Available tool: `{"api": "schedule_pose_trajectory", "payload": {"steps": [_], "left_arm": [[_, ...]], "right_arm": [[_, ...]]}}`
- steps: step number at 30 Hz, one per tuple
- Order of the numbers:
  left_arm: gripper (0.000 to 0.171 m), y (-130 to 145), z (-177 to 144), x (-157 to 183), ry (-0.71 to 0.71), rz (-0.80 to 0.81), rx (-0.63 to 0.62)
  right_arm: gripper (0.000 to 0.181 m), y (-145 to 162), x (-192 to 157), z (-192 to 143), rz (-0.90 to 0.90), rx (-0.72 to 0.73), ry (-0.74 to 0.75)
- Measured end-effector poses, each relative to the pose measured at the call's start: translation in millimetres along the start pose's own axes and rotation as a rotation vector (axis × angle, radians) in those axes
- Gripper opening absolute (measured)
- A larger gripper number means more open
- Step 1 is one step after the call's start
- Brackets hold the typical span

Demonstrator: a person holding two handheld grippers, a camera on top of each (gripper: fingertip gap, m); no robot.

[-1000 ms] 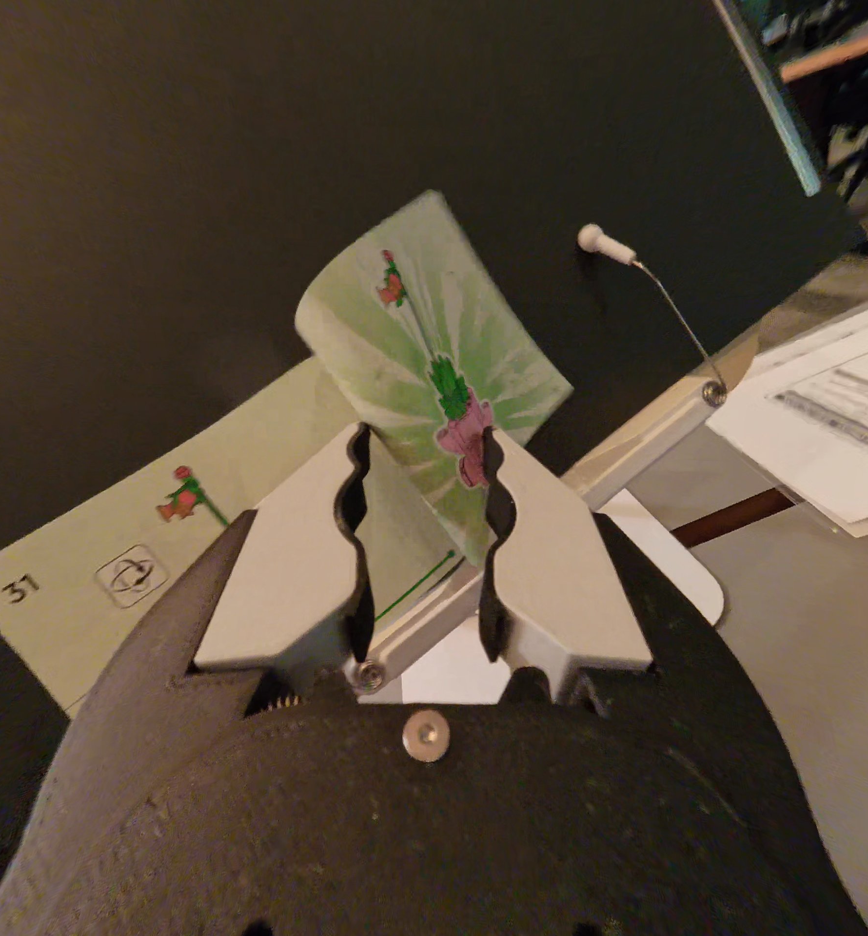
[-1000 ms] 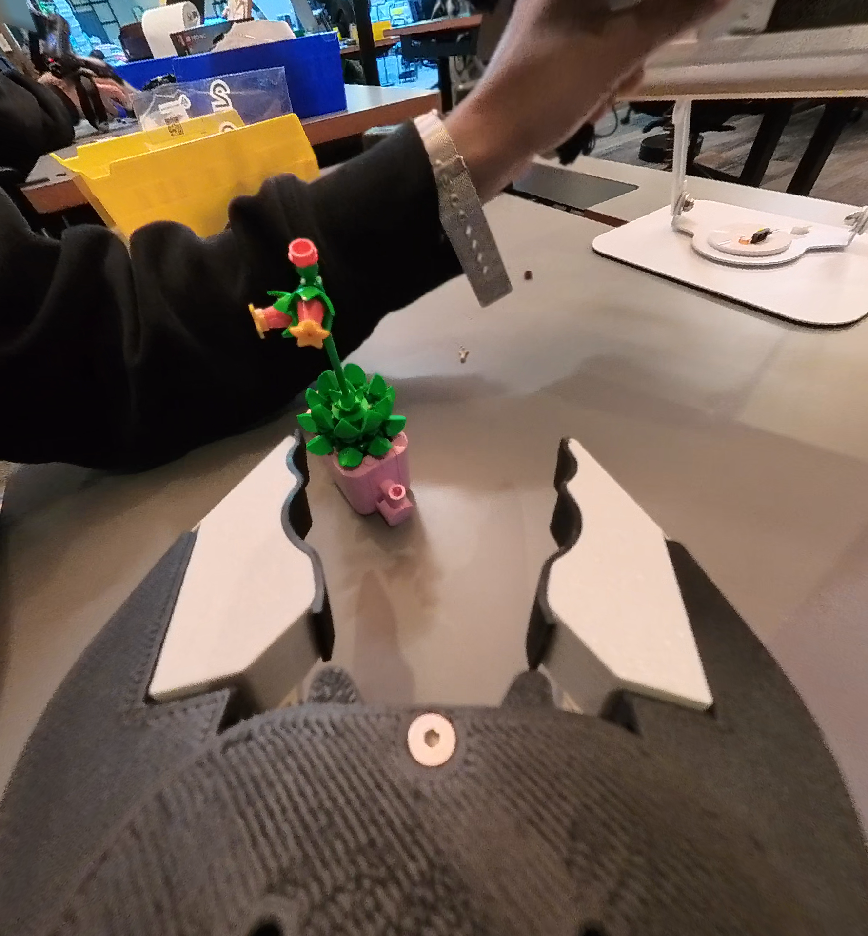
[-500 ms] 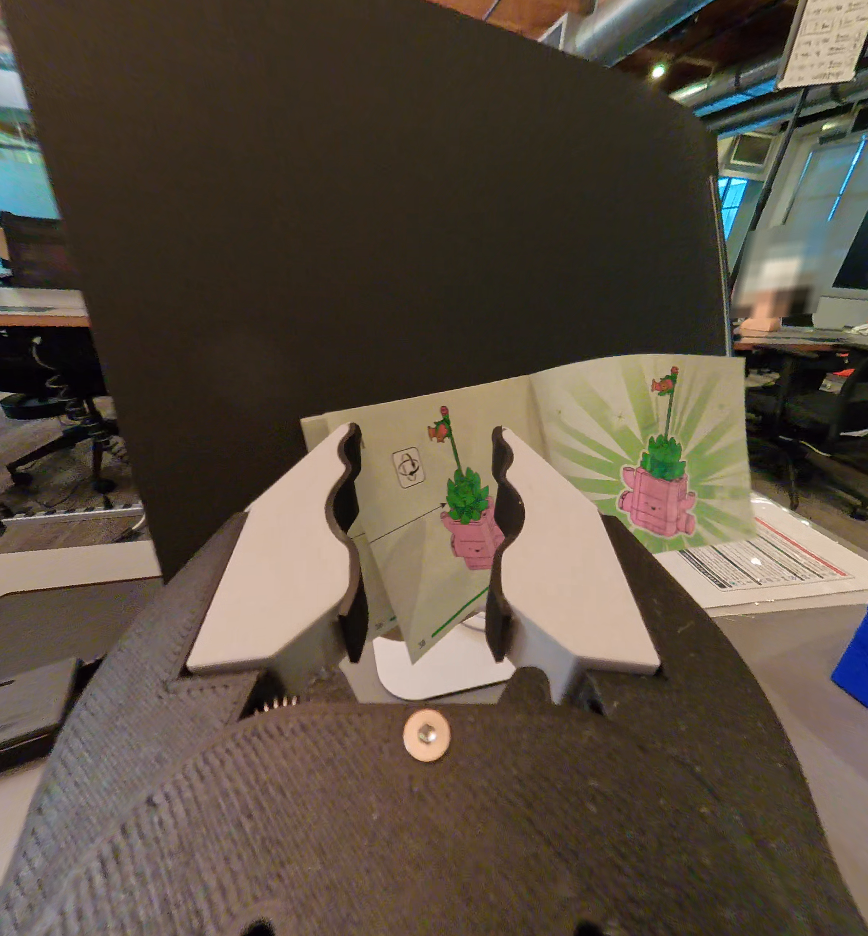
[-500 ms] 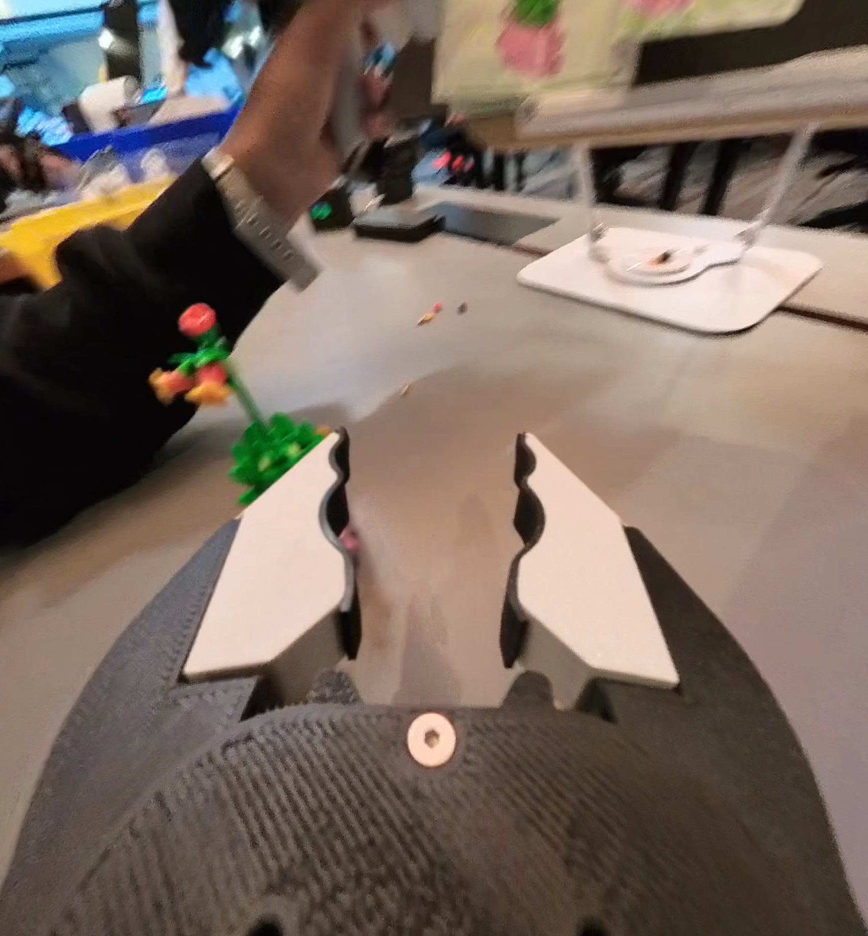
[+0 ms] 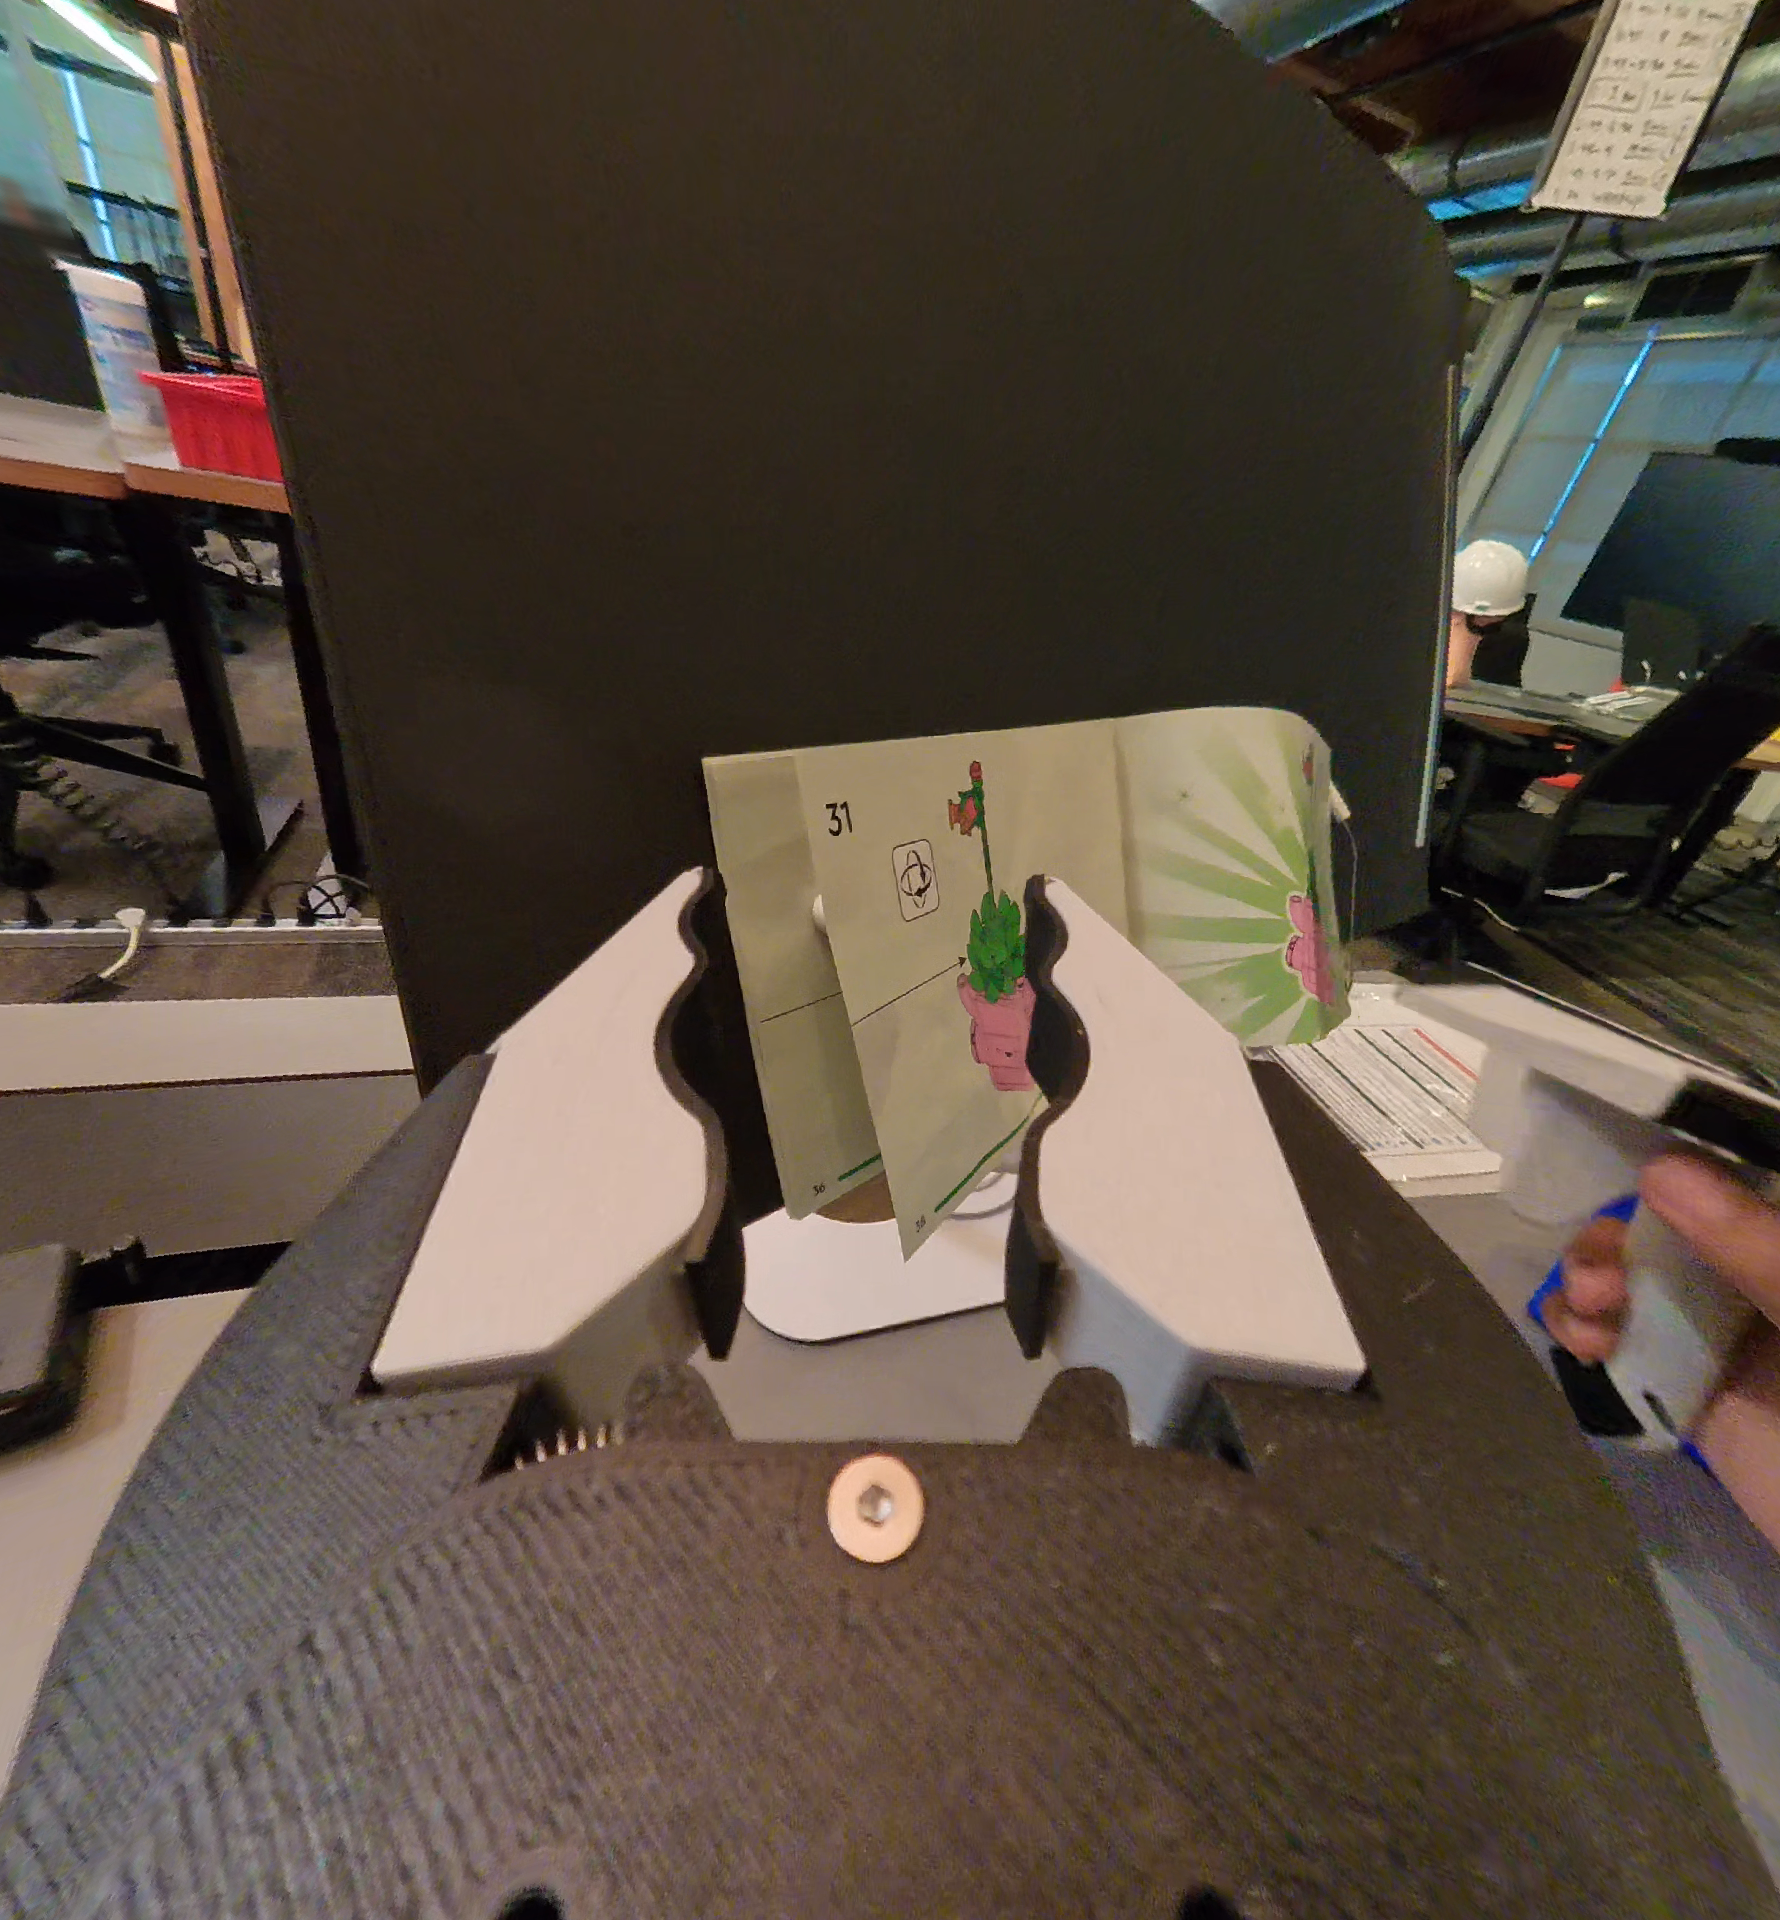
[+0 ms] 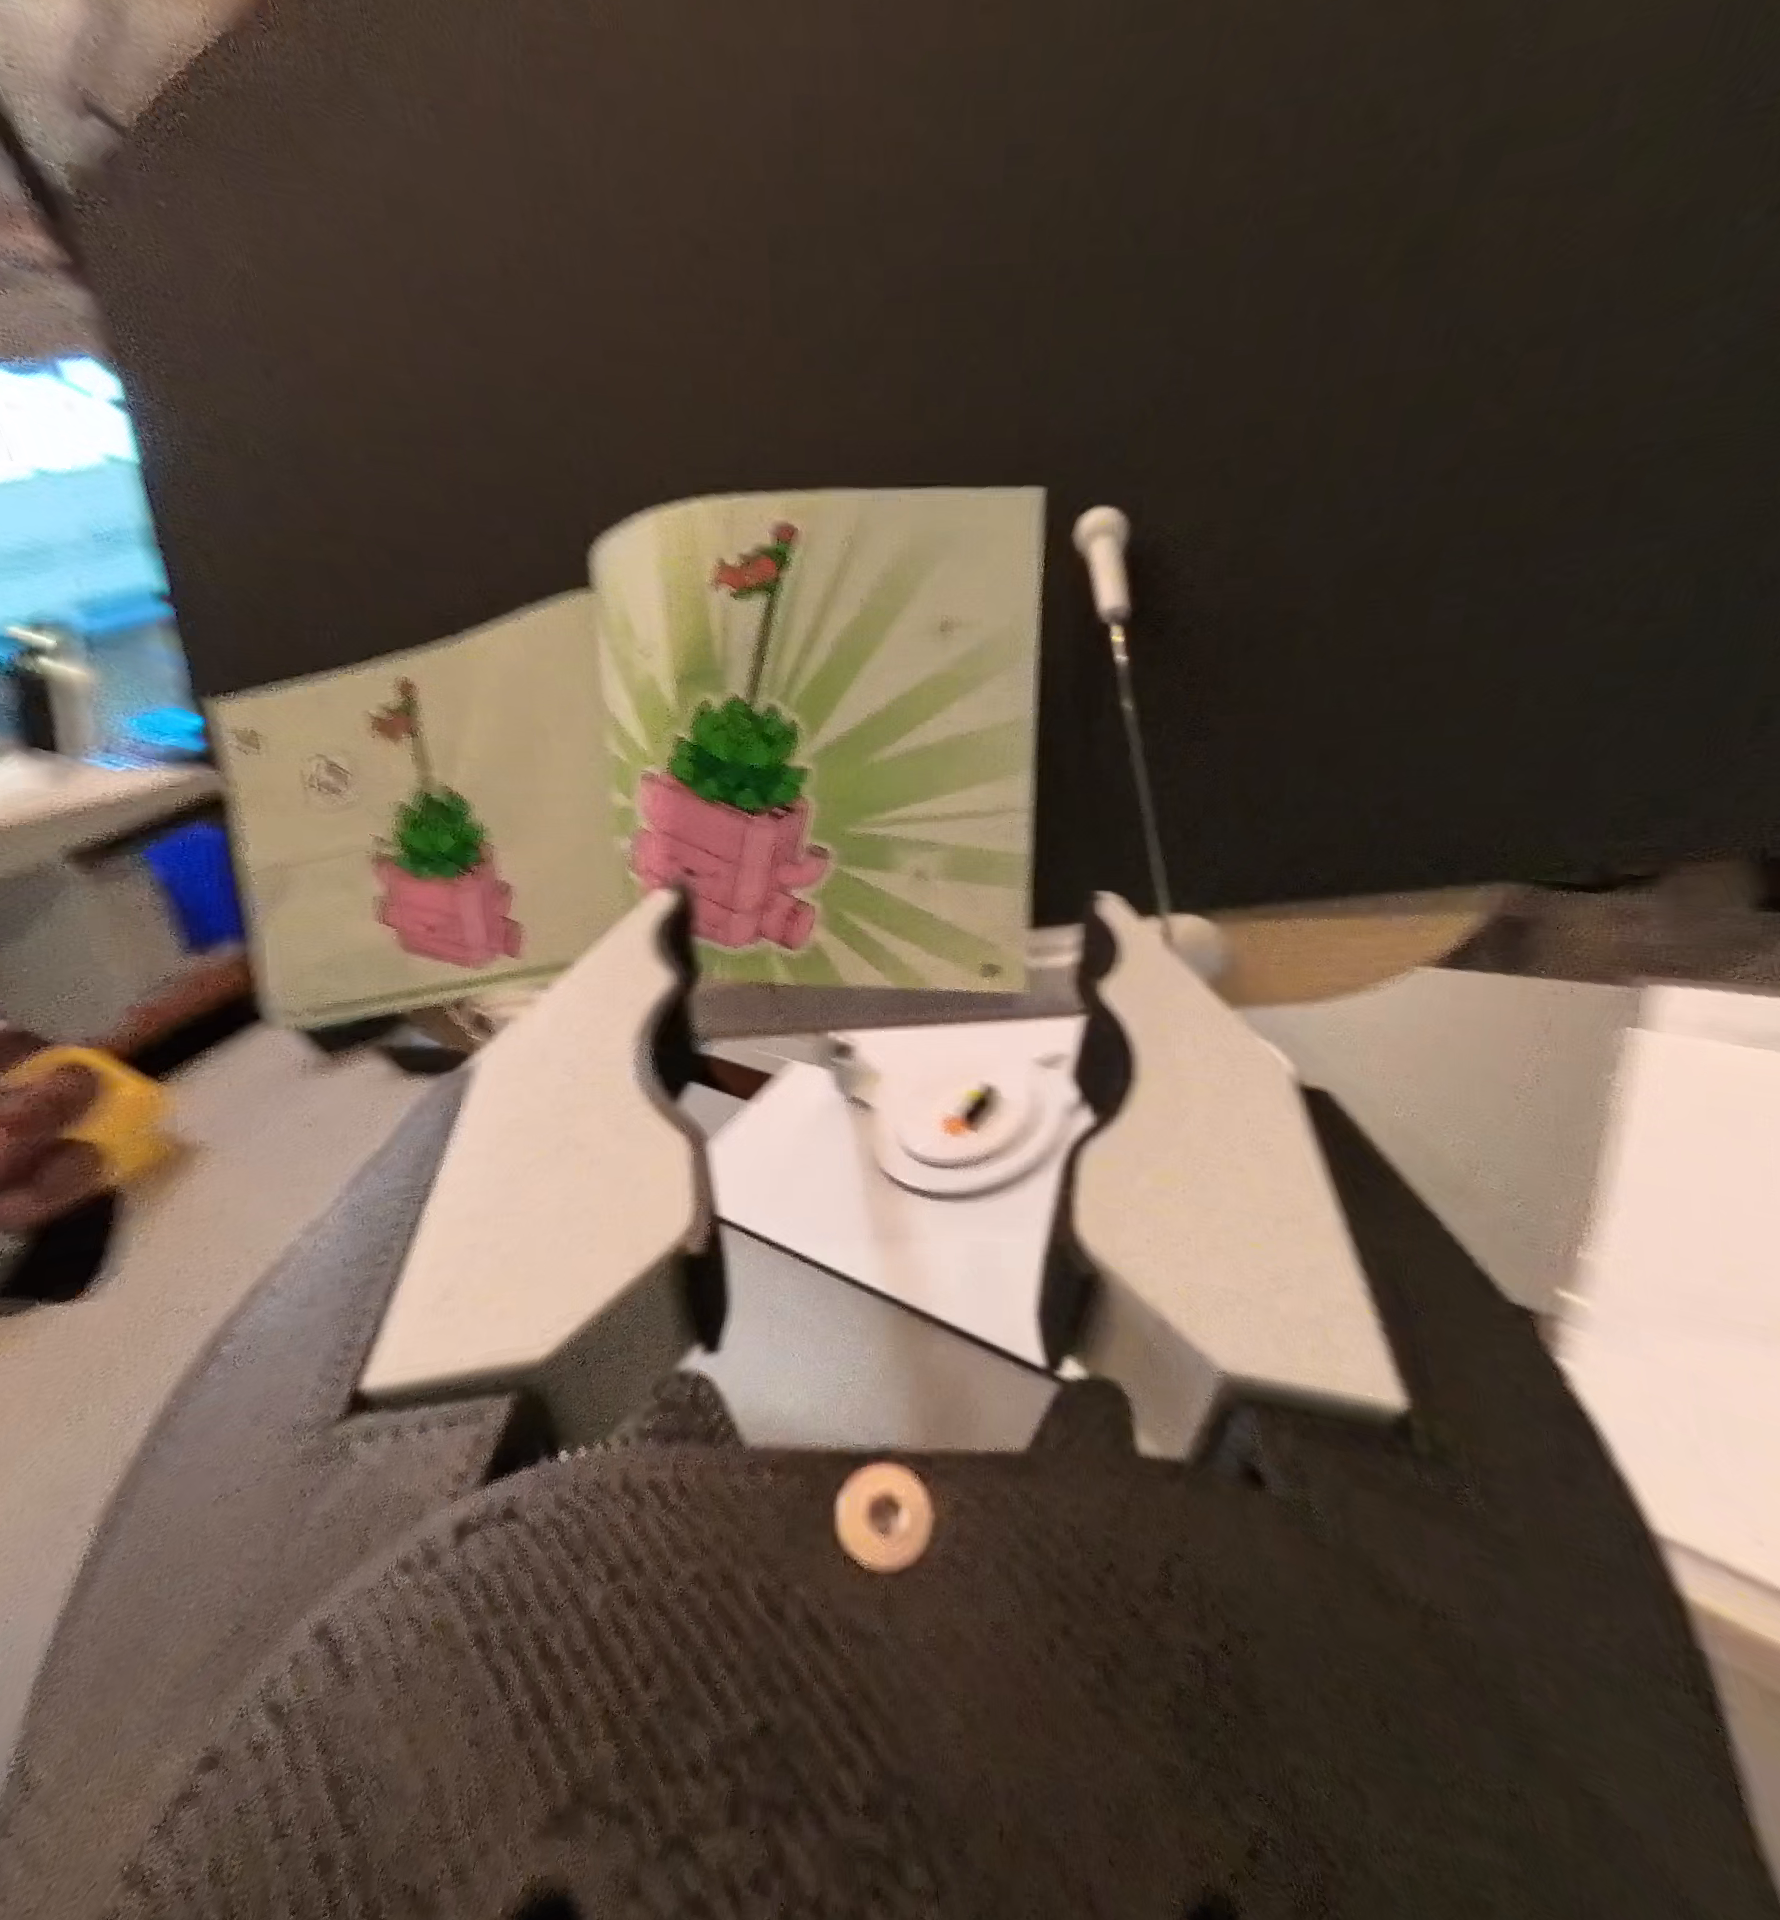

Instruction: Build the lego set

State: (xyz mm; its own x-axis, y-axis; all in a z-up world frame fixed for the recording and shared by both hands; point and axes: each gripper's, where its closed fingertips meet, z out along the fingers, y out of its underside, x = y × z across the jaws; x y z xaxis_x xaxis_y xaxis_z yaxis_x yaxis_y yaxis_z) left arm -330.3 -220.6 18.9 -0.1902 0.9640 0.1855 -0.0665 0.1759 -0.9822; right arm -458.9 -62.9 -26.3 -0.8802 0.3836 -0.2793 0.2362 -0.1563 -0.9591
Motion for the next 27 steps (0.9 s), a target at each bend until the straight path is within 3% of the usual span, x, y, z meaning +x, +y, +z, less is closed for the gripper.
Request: {"api": "schedule_pose_trajectory", "payload": {"steps": [1, 4, 6, 12, 17, 22, 27], "left_arm": [[0.056, 0.2, 0.6, -0.7, 0.001, 0.007, -0.002], [0.056, 0.3, 3.2, -4.5, -0.004, 0.030, -0.004], [0.056, 1.3, 4.9, -6.9, -0.004, 0.035, -0.010], [0.056, 1.9, 4.9, -6.3, -0.001, 0.031, -0.008], [0.056, -4.2, 2.6, -2.1, -0.008, 0.073, 0.001], [0.056, -12.0, -0.7, 1.4, -0.006, 0.086, 0.018], [0.056, -14.6, -1.9, 3.9, -0.005, 0.098, 0.023]], "right_arm": [[0.057, -2.2, -4.8, 5.1, 0.056, 0.016, -0.064], [0.043, -9.8, -26.1, 6.5, 0.195, 0.064, -0.232], [0.046, -7.8, -36.6, 2.7, 0.218, 0.067, -0.295], [0.064, 16.6, -21.1, -0.2, 0.201, 0.042, -0.174], [0.053, 29.4, -36.4, -2.3, 0.001, 0.041, -0.106], [0.077, 13.2, -53.9, 10.7, 0.151, 0.069, -0.202], [0.075, 0.1, -93.7, 3.5, 0.077, 0.108, -0.397]]}}
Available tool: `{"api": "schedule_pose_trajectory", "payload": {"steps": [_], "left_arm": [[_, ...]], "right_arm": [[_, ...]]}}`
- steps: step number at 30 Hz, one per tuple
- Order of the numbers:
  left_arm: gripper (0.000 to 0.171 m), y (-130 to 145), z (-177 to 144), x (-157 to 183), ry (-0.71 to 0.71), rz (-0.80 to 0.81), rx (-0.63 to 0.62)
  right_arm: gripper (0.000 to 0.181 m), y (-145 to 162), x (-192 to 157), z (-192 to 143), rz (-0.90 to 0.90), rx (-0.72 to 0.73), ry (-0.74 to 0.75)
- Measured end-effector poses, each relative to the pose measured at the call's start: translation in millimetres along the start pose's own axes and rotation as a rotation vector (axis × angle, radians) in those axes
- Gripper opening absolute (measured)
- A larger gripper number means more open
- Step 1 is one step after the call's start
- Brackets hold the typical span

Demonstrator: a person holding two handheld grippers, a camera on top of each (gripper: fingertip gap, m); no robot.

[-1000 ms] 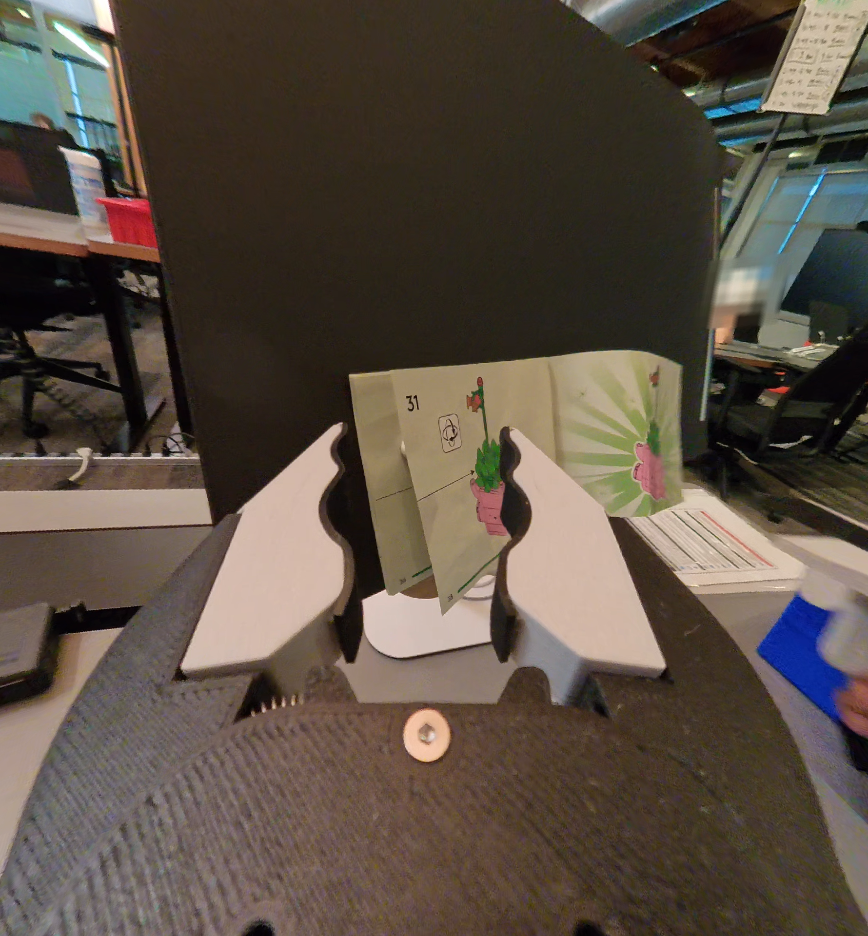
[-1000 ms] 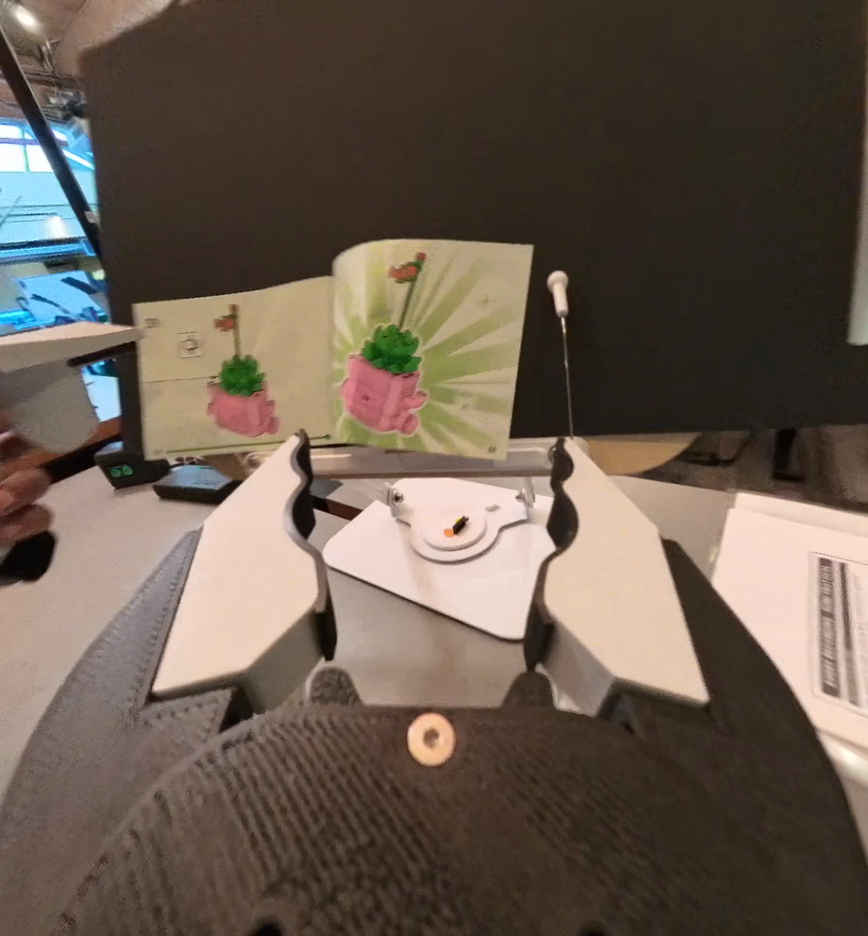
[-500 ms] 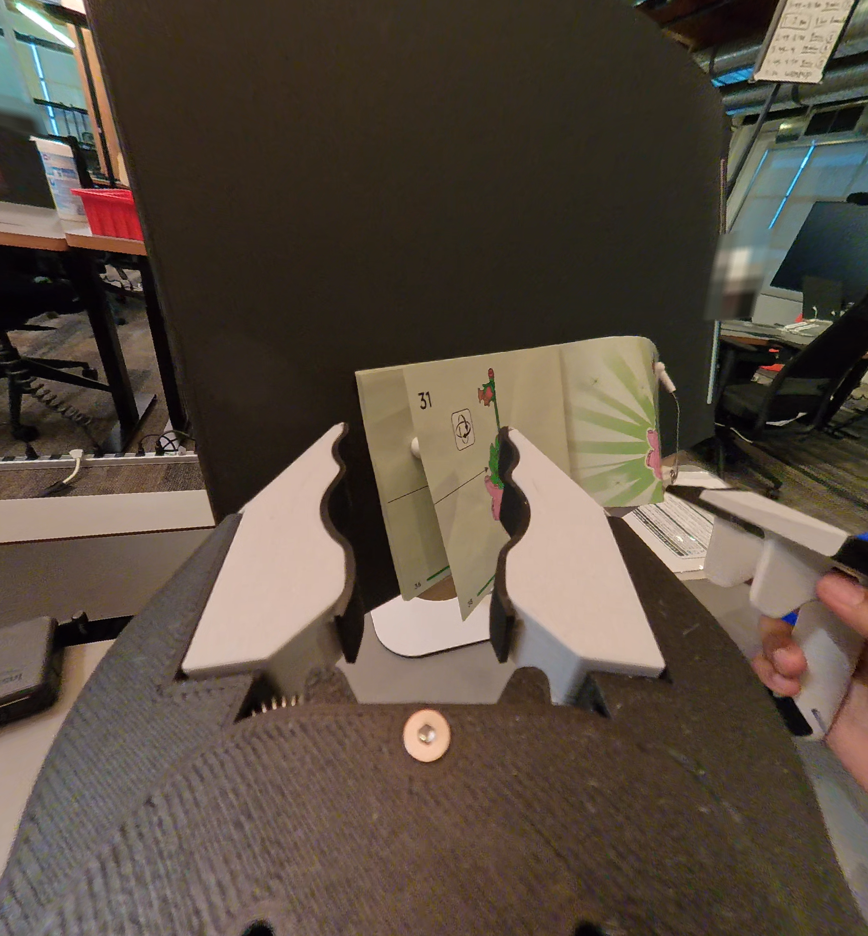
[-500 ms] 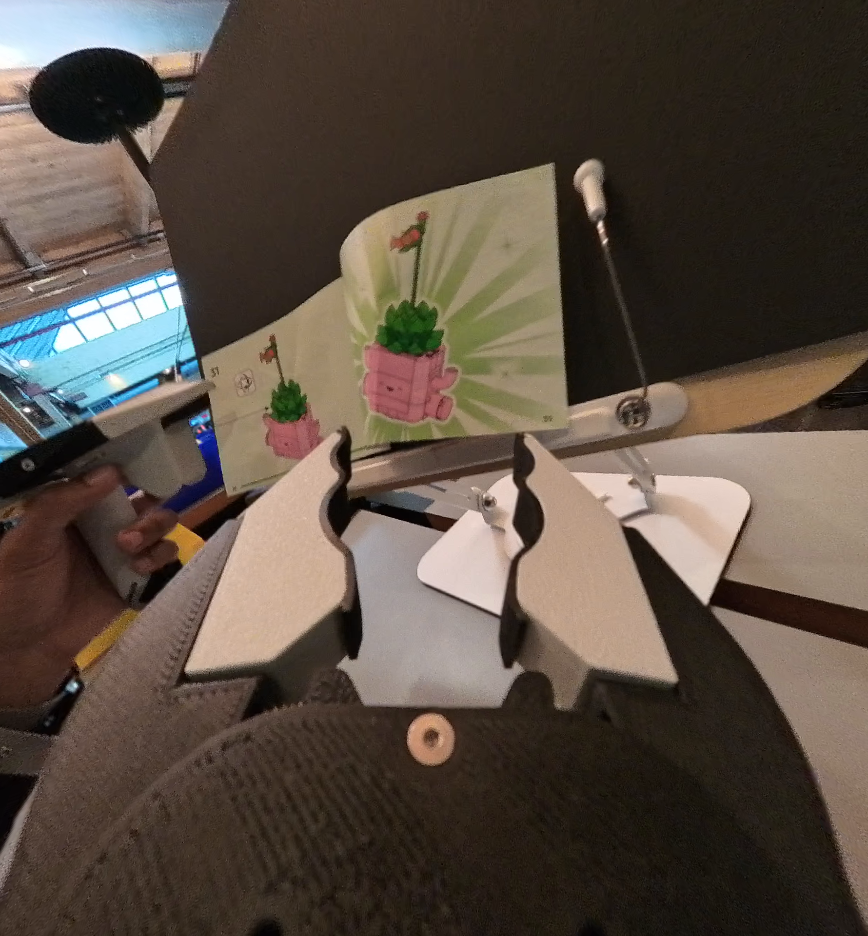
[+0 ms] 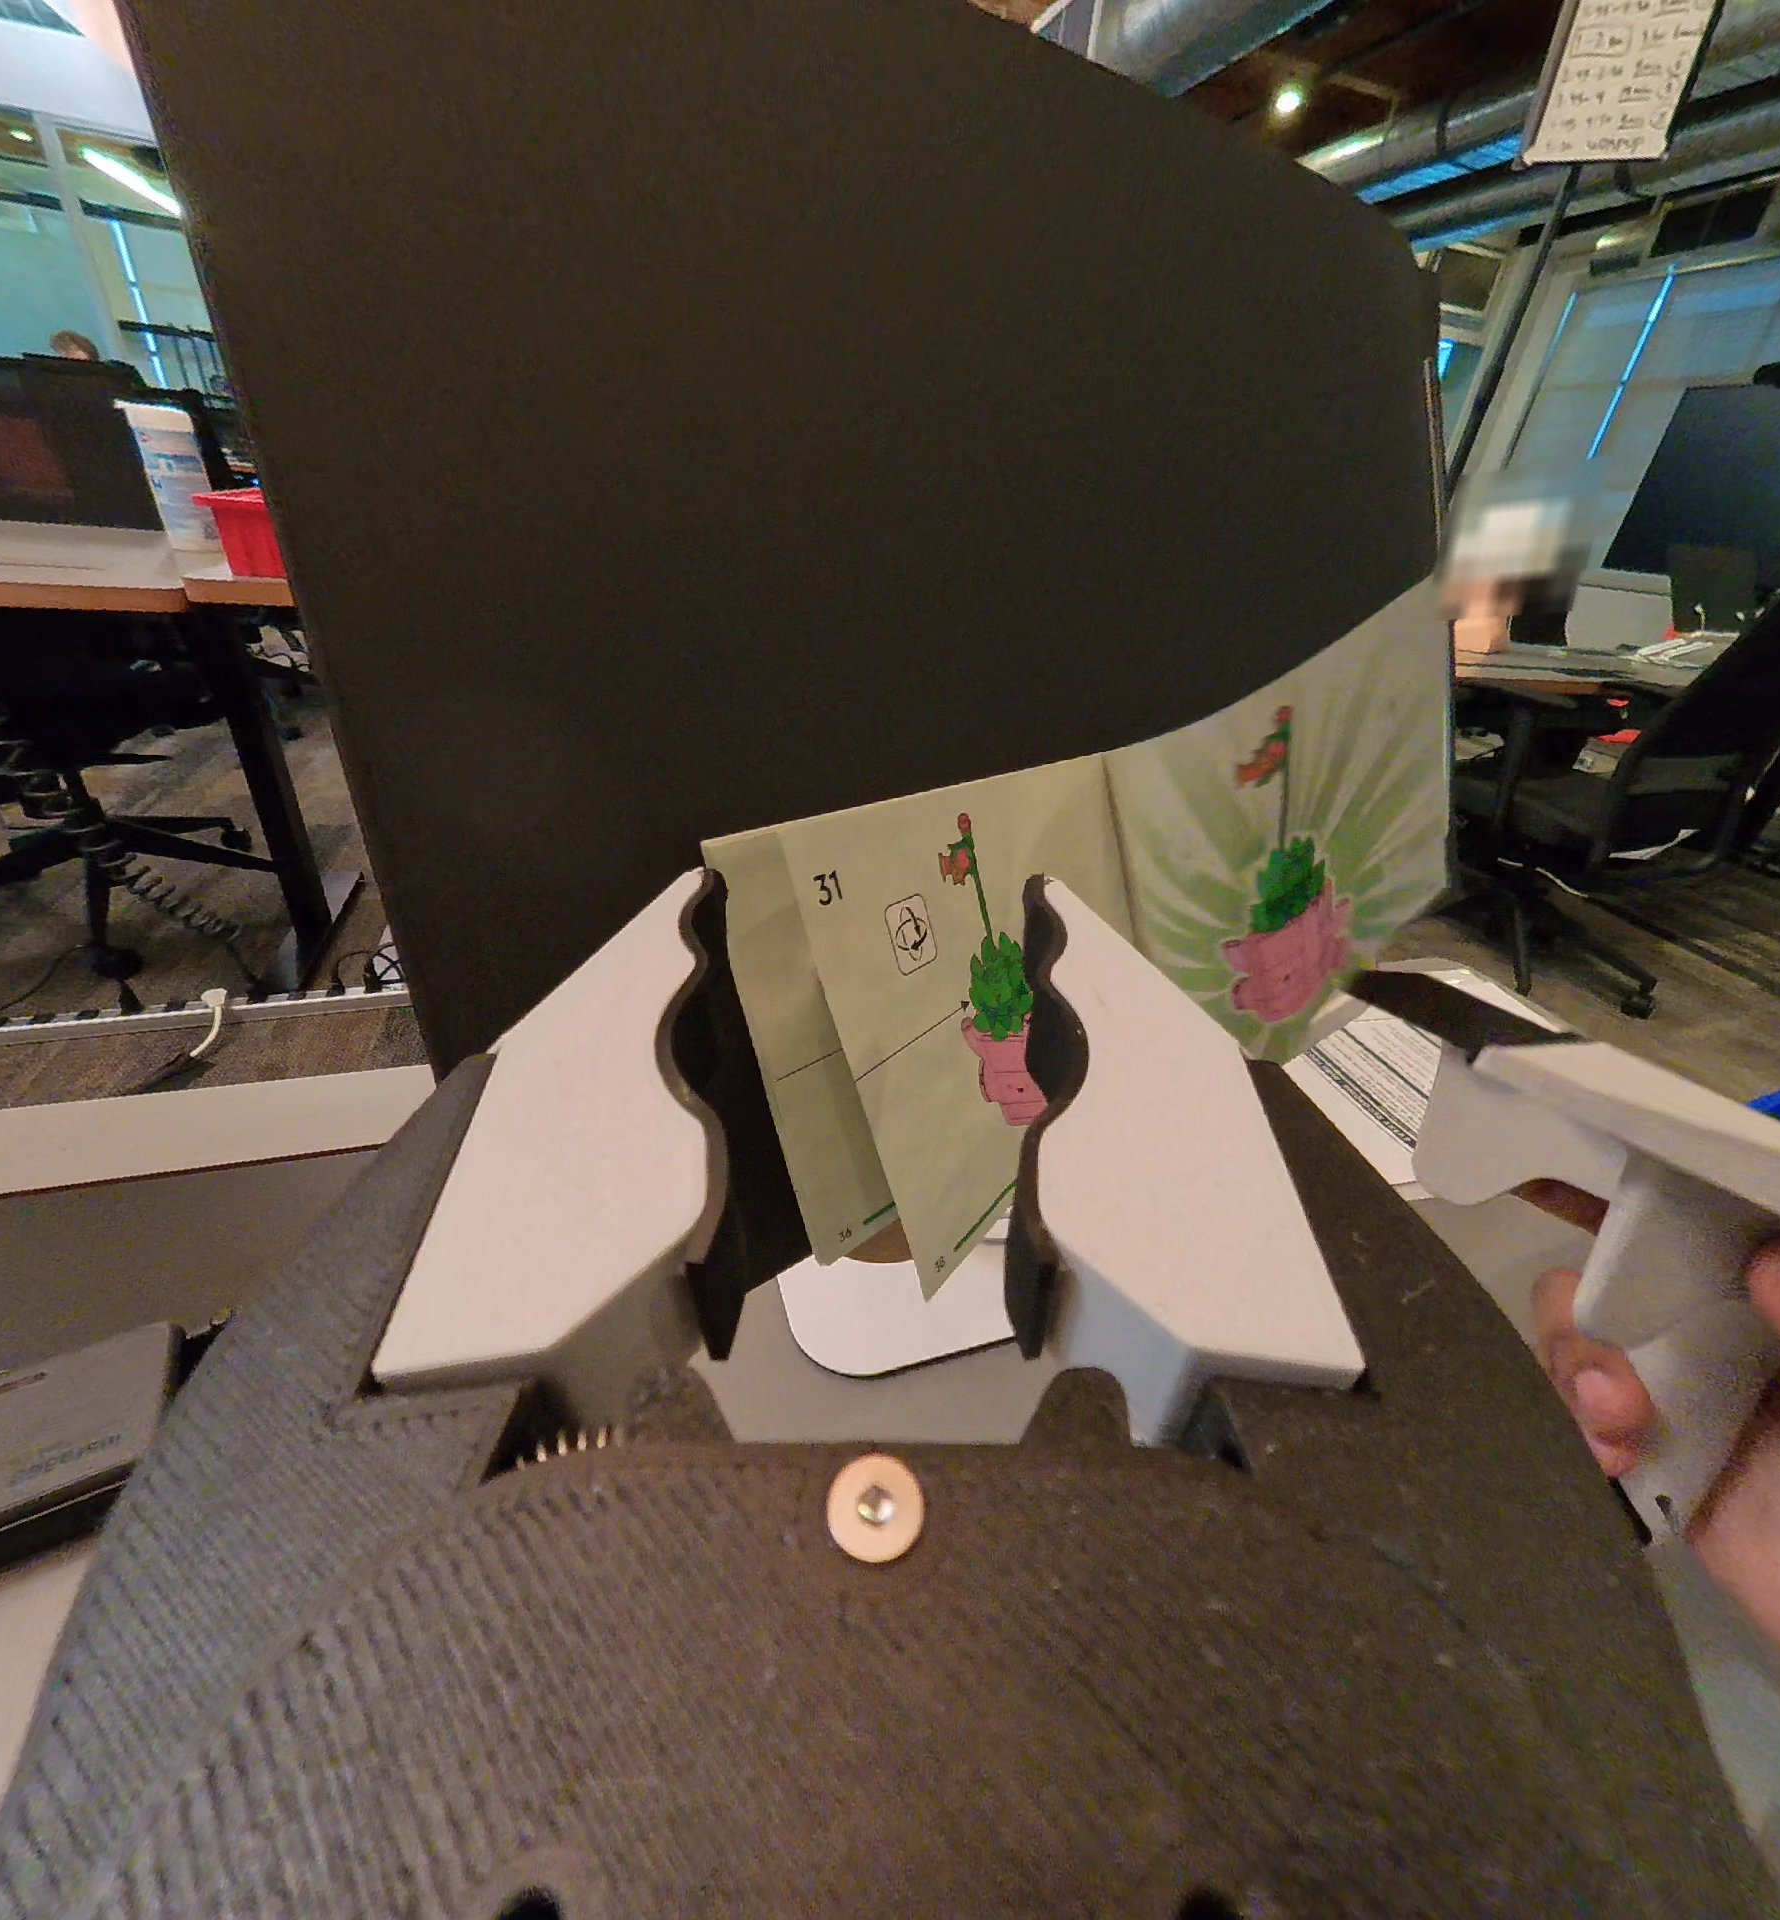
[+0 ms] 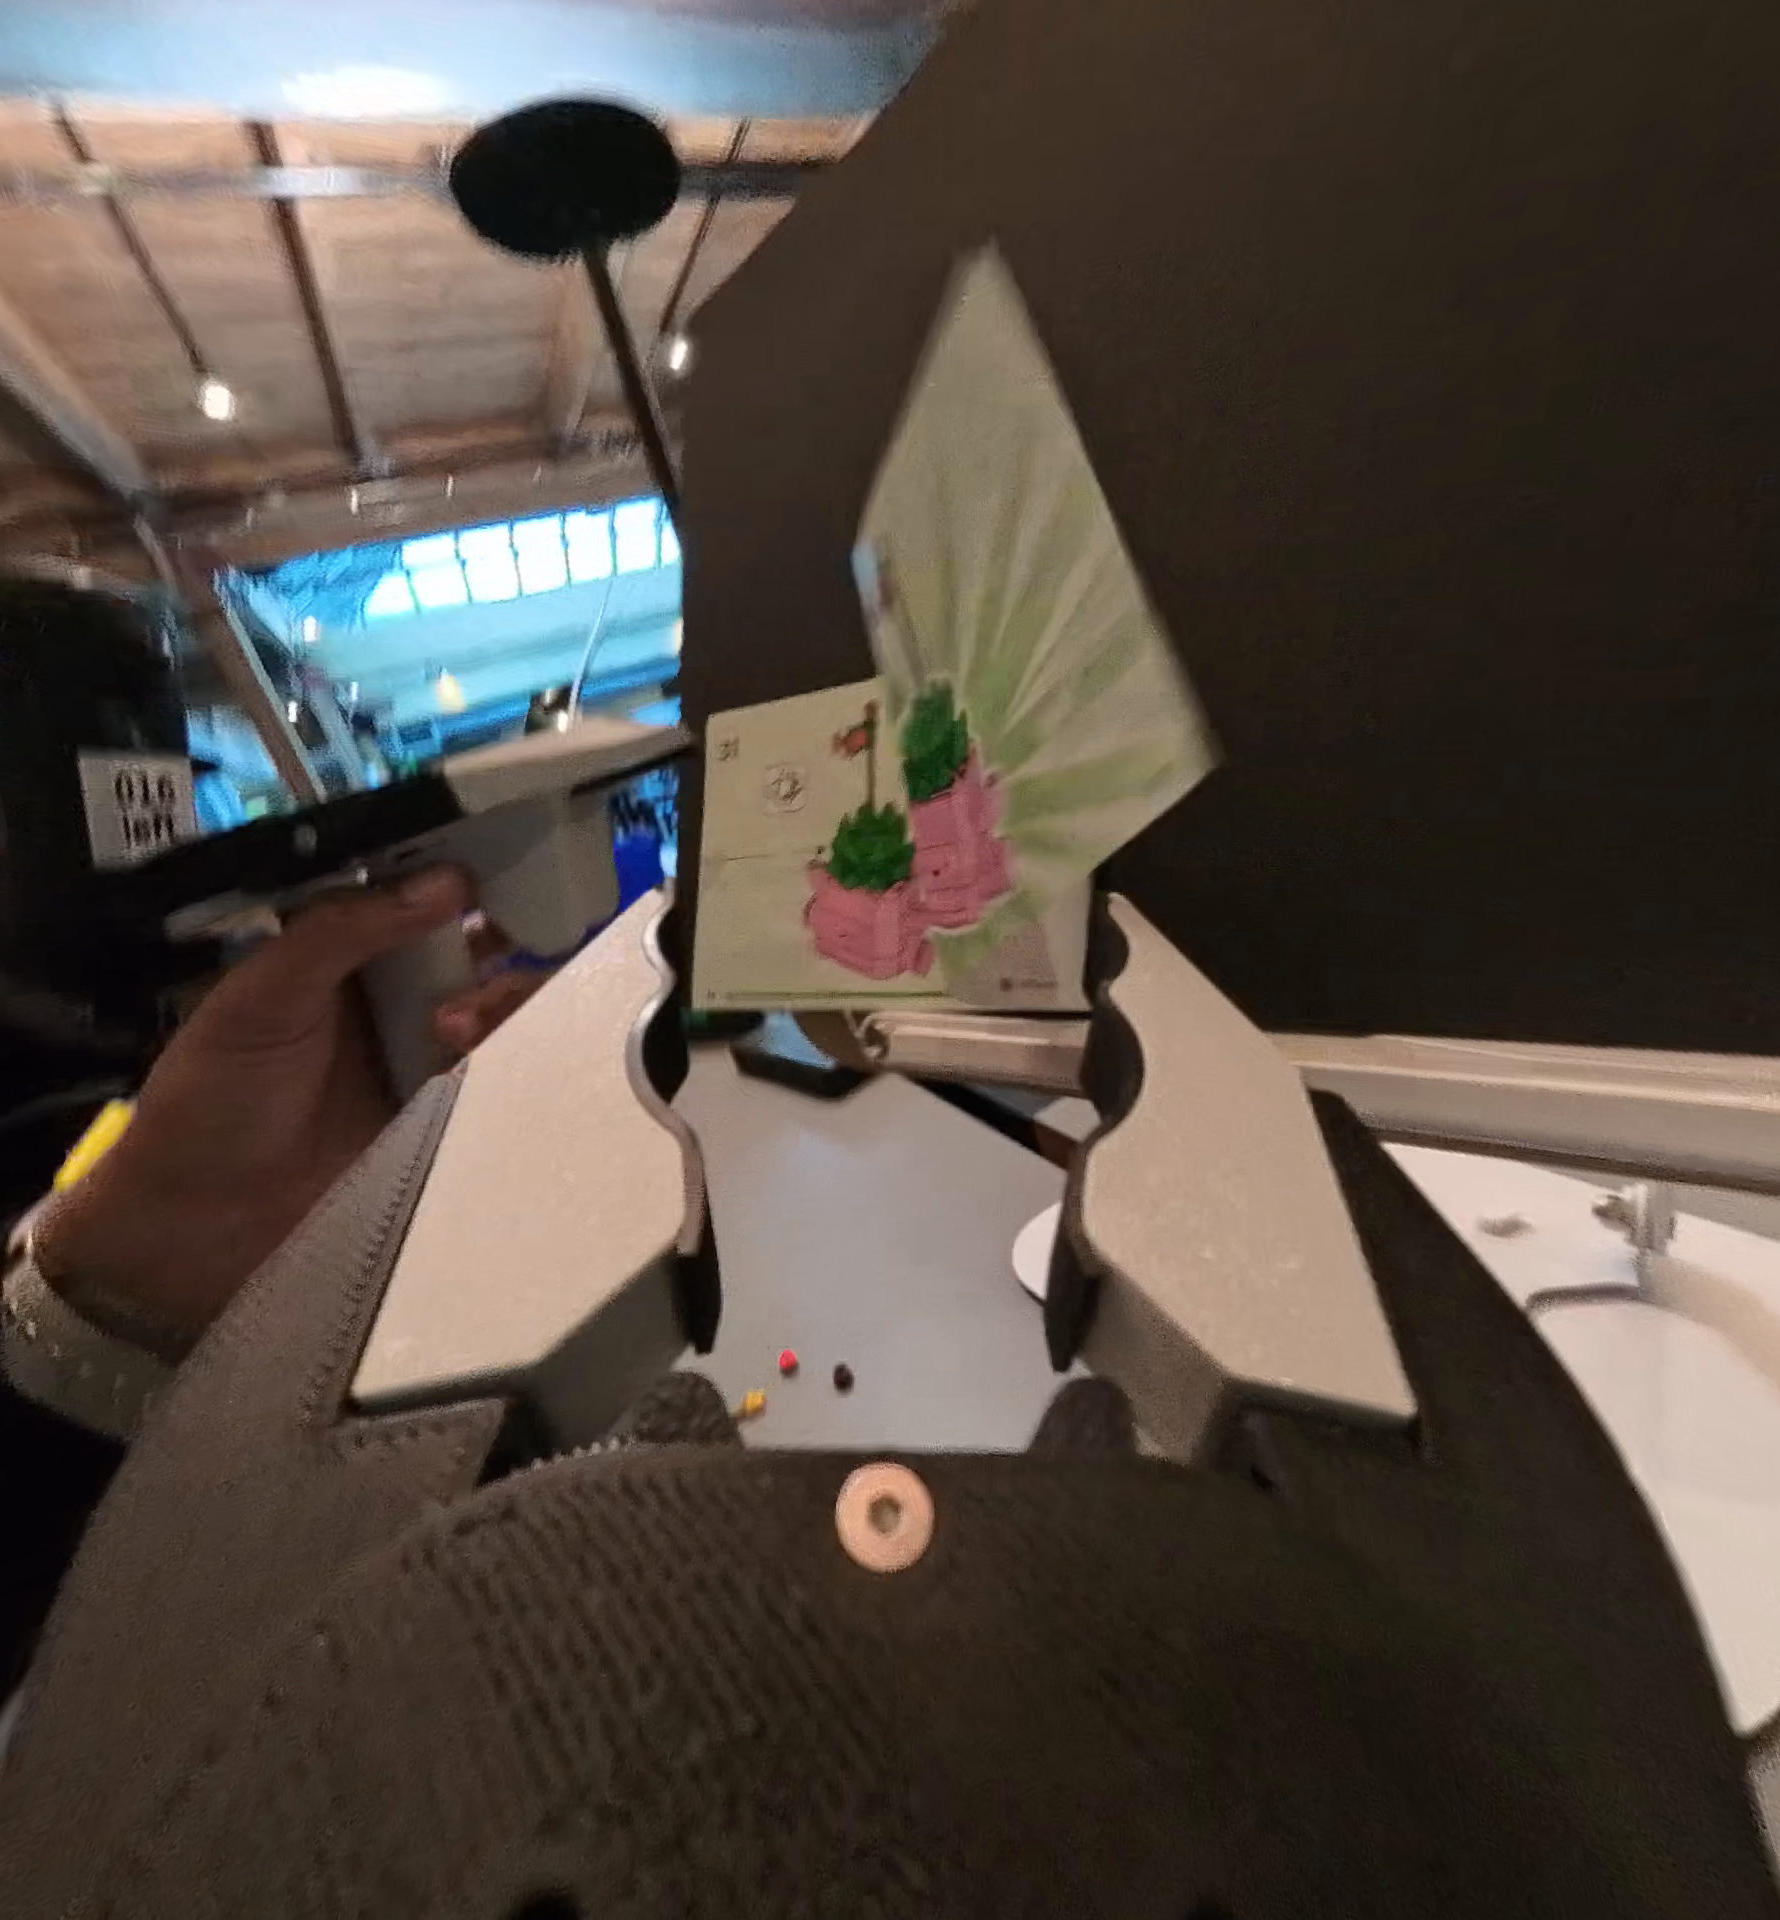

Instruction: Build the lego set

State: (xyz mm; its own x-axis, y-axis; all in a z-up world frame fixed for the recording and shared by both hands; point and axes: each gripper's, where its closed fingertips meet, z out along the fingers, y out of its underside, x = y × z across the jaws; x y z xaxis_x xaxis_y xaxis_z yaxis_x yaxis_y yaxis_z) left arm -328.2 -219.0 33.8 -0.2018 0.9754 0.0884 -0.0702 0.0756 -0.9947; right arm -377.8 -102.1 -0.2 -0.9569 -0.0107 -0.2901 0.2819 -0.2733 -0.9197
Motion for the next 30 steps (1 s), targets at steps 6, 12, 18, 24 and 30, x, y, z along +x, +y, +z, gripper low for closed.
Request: {"api": "schedule_pose_trajectory", "payload": {"steps": [6, 12, 18, 24, 30], "left_arm": [[0.056, 4.3, 1.5, -1.1, 0.002, -0.001, -0.015], [0.058, 5.1, 1.1, -3.9, 0.014, -0.021, -0.018], [0.074, 1.1, -1.6, 8.2, 0.108, -0.009, -0.006], [0.072, -9.5, -8.2, -1.7, 0.089, -0.018, 0.038], [0.072, -13.8, -12.2, -12.1, 0.070, -0.034, 0.044]], "right_arm": [[0.076, 36.0, -20.3, 22.2, -0.165, -0.204, -0.005], [0.075, 55.3, -41.2, 33.6, -0.364, -0.299, -0.030], [0.075, 69.8, -52.4, 37.9, -0.460, -0.336, -0.054], [0.077, 75.4, -48.9, 38.1, -0.460, -0.360, -0.046], [0.078, 76.5, -47.5, 38.2, -0.451, -0.367, -0.047]]}}
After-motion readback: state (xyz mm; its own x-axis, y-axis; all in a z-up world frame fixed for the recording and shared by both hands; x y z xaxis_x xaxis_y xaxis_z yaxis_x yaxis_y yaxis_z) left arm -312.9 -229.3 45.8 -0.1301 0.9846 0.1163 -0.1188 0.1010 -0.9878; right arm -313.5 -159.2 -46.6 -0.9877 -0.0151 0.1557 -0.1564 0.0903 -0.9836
